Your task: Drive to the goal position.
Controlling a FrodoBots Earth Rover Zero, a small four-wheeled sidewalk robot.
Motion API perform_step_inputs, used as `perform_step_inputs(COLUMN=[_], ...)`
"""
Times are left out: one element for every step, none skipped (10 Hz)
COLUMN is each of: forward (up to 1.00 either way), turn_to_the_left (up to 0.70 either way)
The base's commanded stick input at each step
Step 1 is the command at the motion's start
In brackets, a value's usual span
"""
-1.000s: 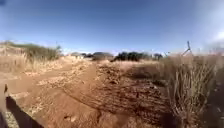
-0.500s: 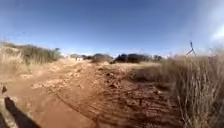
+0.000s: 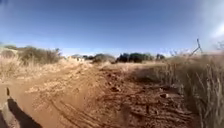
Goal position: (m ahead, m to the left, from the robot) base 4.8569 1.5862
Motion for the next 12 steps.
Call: perform_step_inputs(forward=[0.5,0.5,0.5,0.5,0.5,0.5,0.5,0.5,0.5,0.5,0.5,0.5], turn_to_the_left=[0.04,0.0,0.0,0.0,0.0,0.0,0.0,0.0,0.0,0.0,0.0,0.0])
